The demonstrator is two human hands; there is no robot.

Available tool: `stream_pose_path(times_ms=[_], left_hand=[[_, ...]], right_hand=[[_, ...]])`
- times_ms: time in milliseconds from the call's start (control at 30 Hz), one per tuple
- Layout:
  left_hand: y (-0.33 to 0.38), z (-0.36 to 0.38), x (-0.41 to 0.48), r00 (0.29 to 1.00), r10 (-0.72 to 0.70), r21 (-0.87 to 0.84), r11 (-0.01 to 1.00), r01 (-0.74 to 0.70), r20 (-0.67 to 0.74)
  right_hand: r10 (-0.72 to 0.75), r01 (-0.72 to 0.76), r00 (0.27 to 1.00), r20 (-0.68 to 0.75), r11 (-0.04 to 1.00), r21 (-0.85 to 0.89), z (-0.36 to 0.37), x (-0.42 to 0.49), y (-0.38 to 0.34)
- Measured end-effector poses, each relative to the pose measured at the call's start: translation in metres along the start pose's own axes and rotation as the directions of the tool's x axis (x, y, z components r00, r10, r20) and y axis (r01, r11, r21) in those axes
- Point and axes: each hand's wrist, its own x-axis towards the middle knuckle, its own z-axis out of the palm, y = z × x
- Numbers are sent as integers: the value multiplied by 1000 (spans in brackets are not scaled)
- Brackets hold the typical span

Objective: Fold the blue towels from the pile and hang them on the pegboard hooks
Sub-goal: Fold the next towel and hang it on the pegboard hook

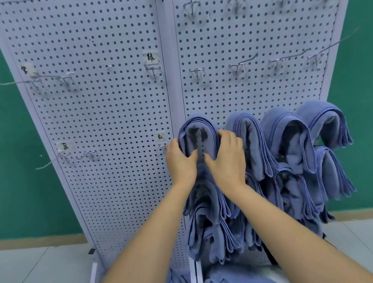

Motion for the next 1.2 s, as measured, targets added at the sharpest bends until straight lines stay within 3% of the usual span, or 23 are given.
stream_pose_path(times_ms=[100, 267, 433, 700, 933, 1200], left_hand=[[-9, 1, -3, 1000, -16, 63, 998, 15, 21], [-6, -2, -5, 1000, -8, 64, 998, 7, 12], [-13, -2, -10, 993, -48, 86, 996, 39, 105], [2, -29, -46, 975, -153, 125, 983, 134, 162], [20, -55, -127, 970, -177, 174, 974, 148, 169], [-22, -31, -248, 894, -293, 219, 949, 229, 338]], right_hand=[[-19, 5, 998, -58, 974, -225, 1, -14, 8], [77, -100, 981, 181, 988, 119, 3, -10, 7], [103, -102, 961, 255, 995, -17, 1, -7, 20], [52, -72, 932, 358, 997, 41, -44, -30, 22], [-3, 24, 880, 475, 999, -38, -109, -86, 35], [104, -118, 782, 614, 993, -18, -133, -191, 103]])
